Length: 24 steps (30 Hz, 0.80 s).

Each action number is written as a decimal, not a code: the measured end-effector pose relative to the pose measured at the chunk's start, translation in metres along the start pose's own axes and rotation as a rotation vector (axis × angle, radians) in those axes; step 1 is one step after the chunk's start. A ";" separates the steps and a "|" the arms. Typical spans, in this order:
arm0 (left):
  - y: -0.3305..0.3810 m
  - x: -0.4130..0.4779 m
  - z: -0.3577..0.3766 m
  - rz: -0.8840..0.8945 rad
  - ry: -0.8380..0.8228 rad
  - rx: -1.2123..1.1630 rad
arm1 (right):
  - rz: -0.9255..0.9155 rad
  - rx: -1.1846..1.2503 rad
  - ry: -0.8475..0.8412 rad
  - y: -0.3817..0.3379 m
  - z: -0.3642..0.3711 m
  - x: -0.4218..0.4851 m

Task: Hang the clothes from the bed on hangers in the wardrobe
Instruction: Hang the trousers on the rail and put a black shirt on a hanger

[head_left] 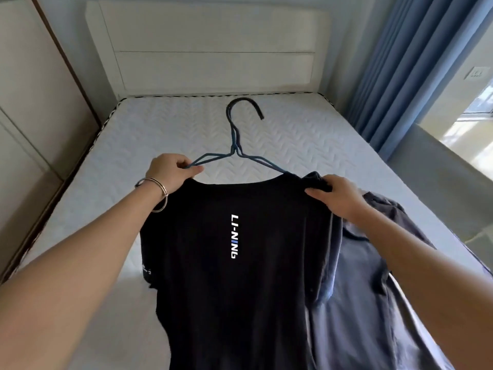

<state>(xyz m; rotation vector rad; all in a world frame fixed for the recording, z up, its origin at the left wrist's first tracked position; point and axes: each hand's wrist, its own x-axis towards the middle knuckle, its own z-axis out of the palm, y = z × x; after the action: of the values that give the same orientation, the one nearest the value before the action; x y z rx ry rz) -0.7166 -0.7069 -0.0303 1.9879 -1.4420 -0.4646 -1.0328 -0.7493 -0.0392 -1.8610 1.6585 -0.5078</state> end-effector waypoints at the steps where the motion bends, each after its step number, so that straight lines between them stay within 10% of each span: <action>1: -0.013 0.013 0.014 -0.028 -0.039 0.038 | 0.014 -0.016 -0.019 0.010 0.014 0.018; 19: -0.144 0.225 0.245 -0.280 -0.028 0.431 | 0.184 -0.188 -0.051 0.142 0.190 0.287; 24: -0.189 0.236 0.323 -0.281 -0.106 0.234 | 0.058 -0.199 0.086 0.184 0.261 0.301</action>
<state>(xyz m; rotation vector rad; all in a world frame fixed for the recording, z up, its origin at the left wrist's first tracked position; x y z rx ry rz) -0.6987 -0.9812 -0.3766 2.4025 -1.3341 -0.5493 -0.9611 -1.0088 -0.3856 -1.9483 1.8741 -0.4167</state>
